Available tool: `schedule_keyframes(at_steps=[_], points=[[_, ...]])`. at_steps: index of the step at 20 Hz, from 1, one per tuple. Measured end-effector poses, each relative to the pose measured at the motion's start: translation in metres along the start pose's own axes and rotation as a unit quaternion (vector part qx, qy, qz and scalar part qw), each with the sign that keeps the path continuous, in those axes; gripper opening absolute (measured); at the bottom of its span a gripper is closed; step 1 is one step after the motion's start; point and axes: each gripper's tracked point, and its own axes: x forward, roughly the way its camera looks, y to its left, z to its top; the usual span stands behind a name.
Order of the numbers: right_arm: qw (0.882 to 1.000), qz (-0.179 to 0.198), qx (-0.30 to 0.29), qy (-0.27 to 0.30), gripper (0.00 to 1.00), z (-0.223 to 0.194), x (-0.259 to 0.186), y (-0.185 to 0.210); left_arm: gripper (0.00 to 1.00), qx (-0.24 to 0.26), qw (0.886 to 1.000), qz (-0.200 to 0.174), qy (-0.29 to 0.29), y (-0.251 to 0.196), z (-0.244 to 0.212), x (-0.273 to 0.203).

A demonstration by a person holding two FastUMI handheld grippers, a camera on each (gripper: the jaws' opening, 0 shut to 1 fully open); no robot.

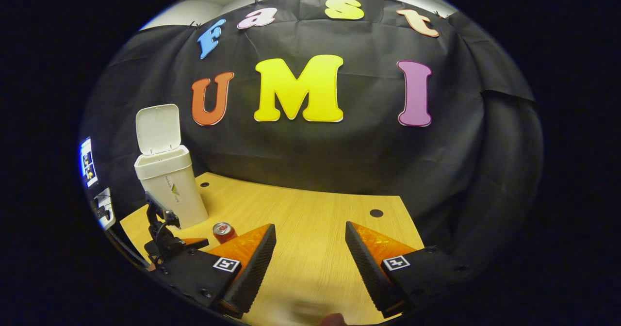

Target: Press the lid of the desktop garbage bin to open it, pick up the crumpled paper on the desktop and throw it into the bin, then pick up the pop can on the desktop and drop it into the bin, and finally close the garbage bin lid.

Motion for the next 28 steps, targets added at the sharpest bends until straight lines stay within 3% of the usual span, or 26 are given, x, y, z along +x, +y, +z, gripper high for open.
schedule_keyframes(at_steps=[19, 22, 28], points=[[0.999, 0.003, -0.001, 0.034, 0.90, -0.012, 0.018, 0.013, 0.98, 0.034, 0.999, -0.014, 0.029, 0.001, -0.003, 0.056], [0.999, 0.001, 0.006, 0.034, 0.90, -0.008, 0.017, 0.014, 0.89, 0.036, 0.999, -0.020, 0.031, 0.002, -0.002, 0.057], [1.000, -0.005, 0.018, 0.023, 0.90, -0.002, 0.017, 0.019, 0.87, 0.040, 0.999, -0.027, -0.013, 0.004, 0.048, 0.039]])
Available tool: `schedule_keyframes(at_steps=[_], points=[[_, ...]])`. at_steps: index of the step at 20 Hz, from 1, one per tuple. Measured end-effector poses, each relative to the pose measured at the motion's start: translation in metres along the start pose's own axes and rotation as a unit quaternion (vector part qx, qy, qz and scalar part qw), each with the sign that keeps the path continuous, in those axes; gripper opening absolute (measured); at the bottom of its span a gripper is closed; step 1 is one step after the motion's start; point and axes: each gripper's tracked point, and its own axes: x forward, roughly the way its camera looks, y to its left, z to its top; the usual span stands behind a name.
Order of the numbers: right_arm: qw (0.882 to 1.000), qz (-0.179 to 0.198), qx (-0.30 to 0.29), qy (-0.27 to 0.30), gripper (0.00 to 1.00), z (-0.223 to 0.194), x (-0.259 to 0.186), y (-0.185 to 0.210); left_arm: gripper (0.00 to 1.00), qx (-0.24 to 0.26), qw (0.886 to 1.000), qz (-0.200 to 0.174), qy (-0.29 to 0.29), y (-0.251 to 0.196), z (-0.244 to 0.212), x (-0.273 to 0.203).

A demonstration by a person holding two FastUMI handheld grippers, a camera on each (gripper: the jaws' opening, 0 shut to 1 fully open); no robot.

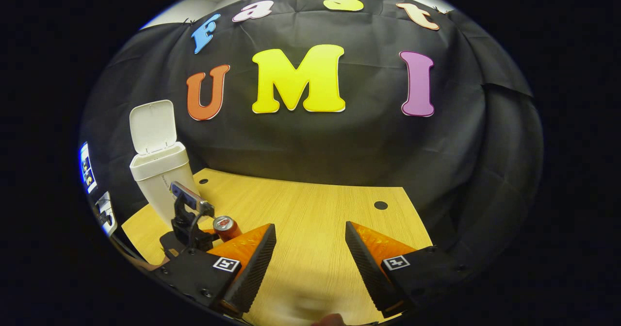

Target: Press the lid of the desktop garbage bin to open it, pick up the crumpled paper on the desktop and throw it into the bin, then pick up the pop can on the desktop and drop it into the bin, and finally close the garbage bin lid.

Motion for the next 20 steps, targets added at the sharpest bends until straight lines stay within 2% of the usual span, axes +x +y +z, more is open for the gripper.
schedule_keyframes(at_steps=[6, 11, 16, 20], points=[[1.000, 0.006, 0.007, -0.015, 0.91, 0.010, -0.003, 0.016, 0.86, -0.023, 0.998, 0.002, -0.057, 0.020, 0.081, -0.024], [0.999, 0.018, -0.010, -0.041, 0.91, 0.030, -0.005, 0.031, 0.86, -0.036, 0.993, 0.025, -0.114, 0.059, 0.158, -0.049], [0.998, 0.032, 0.005, -0.050, 0.91, 0.040, -0.001, 0.044, 0.85, -0.022, 0.981, 0.078, -0.177, 0.120, 0.228, -0.076], [0.998, 0.041, 0.007, -0.053, 0.91, 0.047, 0.005, 0.056, 0.84, 0.004, 0.972, 0.138, -0.191, 0.178, 0.242, -0.093]])
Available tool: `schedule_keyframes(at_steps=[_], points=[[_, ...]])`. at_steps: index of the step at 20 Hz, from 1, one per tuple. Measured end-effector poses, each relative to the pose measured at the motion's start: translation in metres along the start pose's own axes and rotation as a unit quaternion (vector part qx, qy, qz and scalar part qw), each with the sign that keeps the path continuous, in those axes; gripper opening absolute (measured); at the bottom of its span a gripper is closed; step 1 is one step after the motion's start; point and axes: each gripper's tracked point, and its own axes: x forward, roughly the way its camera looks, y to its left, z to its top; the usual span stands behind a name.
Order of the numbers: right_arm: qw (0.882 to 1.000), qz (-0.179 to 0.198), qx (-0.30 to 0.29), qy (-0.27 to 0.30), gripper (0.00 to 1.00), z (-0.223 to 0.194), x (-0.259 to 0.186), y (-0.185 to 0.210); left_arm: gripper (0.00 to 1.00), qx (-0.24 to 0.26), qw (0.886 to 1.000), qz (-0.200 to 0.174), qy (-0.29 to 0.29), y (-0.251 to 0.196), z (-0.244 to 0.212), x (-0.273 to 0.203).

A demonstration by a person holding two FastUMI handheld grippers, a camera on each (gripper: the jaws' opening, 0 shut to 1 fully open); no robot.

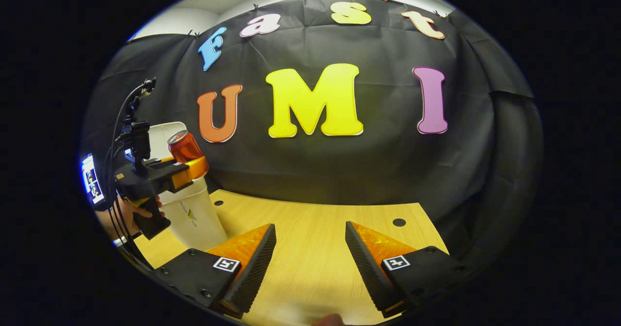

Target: Press the lid of the desktop garbage bin to open it, pick up the crumpled paper on the desktop and throw it into the bin, then pick up the pop can on the desktop and drop it into the bin, and finally close the garbage bin lid.

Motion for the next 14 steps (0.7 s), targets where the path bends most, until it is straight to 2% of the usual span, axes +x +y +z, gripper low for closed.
schedule_keyframes(at_steps=[5, 6, 8, 14], points=[[1.000, 0.020, -0.009, -0.002, 0.91, 0.008, 0.013, 0.025, 0.84, -0.007, 0.996, 0.083, 0.037, 0.079, -0.012, 0.006], [1.000, 0.026, -0.012, -0.004, 0.91, 0.011, 0.015, 0.032, 0.87, -0.007, 0.994, 0.098, 0.053, 0.092, -0.021, 0.007], [0.999, 0.036, -0.018, -0.004, 0.91, 0.013, 0.019, 0.043, 0.84, -0.005, 0.988, 0.126, 0.084, 0.118, -0.036, 0.008], [0.998, 0.050, -0.022, -0.005, 0.91, 0.015, 0.022, 0.060, 0.84, -0.035, 0.979, 0.141, 0.146, 0.141, -0.070, 0.007]])
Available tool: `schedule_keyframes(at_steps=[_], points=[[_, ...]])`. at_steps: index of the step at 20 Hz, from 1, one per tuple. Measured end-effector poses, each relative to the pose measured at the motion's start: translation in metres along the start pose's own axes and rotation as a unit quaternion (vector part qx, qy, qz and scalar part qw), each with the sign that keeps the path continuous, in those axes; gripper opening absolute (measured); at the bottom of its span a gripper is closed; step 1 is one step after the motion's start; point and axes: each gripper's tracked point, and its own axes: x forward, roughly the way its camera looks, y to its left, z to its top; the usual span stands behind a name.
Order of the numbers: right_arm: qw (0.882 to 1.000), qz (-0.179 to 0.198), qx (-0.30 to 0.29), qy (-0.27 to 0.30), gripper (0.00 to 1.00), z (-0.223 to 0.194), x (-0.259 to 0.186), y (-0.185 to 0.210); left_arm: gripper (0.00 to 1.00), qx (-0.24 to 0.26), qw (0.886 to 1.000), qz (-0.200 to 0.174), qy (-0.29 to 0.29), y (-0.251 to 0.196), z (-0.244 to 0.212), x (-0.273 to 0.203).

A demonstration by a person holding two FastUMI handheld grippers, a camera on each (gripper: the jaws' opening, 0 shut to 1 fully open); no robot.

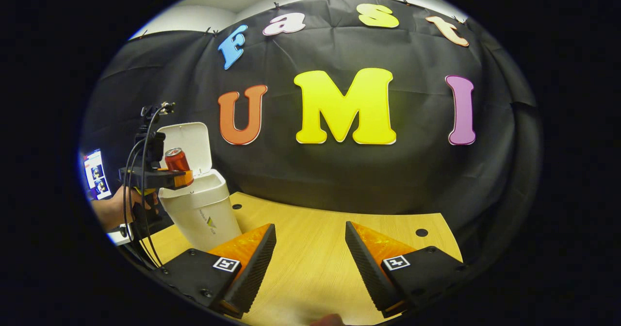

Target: Press the lid of the desktop garbage bin to open it, pick up the crumpled paper on the desktop and throw it into the bin, then pick up the pop can on the desktop and drop it into the bin, and finally close the garbage bin lid.

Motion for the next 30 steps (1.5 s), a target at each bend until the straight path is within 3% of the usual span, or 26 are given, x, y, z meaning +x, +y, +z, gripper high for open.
schedule_keyframes(at_steps=[7, 11, 18, 24, 30], points=[[1.000, -0.006, 0.012, -0.001, 0.91, -0.001, -0.005, -0.006, 0.93, 0.013, 1.000, 0.012, -0.001, -0.005, 0.010, -0.008], [1.000, -0.004, 0.019, -0.002, 0.91, -0.001, -0.007, -0.007, 0.93, -0.023, 0.999, 0.033, -0.026, -0.013, 0.051, -0.021], [1.000, -0.002, 0.009, -0.020, 0.91, 0.017, -0.011, -0.019, 0.93, -0.033, 0.993, 0.081, -0.084, -0.005, 0.114, -0.040], [0.999, 0.015, 0.012, -0.049, 0.89, 0.062, -0.007, -0.018, 0.93, -0.072, 0.984, 0.126, -0.100, 0.019, 0.178, -0.029], [0.998, 0.019, 0.025, -0.060, 0.90, 0.081, -0.002, -0.017, 0.92, -0.064, 0.977, 0.180, -0.096, 0.053, 0.200, -0.002]])
